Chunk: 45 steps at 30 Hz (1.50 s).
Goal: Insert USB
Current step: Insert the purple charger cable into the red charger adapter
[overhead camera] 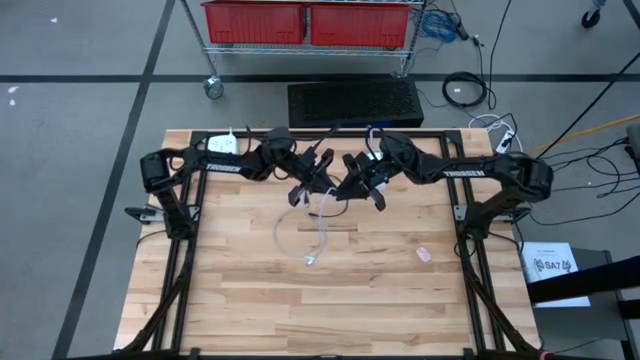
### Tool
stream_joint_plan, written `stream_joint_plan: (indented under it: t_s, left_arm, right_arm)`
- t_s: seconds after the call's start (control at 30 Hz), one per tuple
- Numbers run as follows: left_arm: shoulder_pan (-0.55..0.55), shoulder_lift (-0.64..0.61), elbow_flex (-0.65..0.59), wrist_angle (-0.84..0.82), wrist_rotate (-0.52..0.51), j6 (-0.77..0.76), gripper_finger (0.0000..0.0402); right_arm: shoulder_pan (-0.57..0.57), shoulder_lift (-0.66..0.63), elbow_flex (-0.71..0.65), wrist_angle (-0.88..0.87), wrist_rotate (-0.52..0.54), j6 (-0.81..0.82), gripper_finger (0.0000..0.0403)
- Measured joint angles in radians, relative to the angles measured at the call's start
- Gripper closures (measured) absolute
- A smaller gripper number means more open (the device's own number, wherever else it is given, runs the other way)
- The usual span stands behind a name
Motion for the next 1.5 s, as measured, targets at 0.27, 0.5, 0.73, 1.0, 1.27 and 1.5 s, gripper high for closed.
stream_joint_plan:
  t_s: [0.27,0.5,0.73,1.0,1.27,1.5]
  left_arm:
    - [0.022,0.0,0.0,0.02,-0.083,-0.035,0.0327]
    - [0.021,0.0,0.001,0.028,-0.091,-0.035,0.0263]
    - [0.028,0.0,0.0,0.026,-0.104,-0.035,0.024]
    - [0.057,-0.004,-0.002,0.011,-0.135,-0.047,0.0239]
    - [0.099,-0.009,-0.003,-0.02,-0.16,-0.061,0.0239]
    - [0.109,-0.01,-0.003,-0.126,-0.371,0.008,0.0239]
  right_arm:
    - [-0.006,-0.099,0.0,-0.171,0.151,-0.121,0.0376]
    - [-0.006,-0.135,0.0,-0.224,0.192,-0.159,0.0402]
    - [-0.007,-0.137,0.0,-0.241,0.225,-0.169,0.0401]
    - [-0.005,-0.204,0.007,-0.334,0.305,-0.218,0.0401]
    - [-0.018,-0.359,0.0,-0.544,0.519,-0.285,0.0402]
    - [0.006,-0.403,-0.183,-0.483,0.927,-0.113,0.0402]
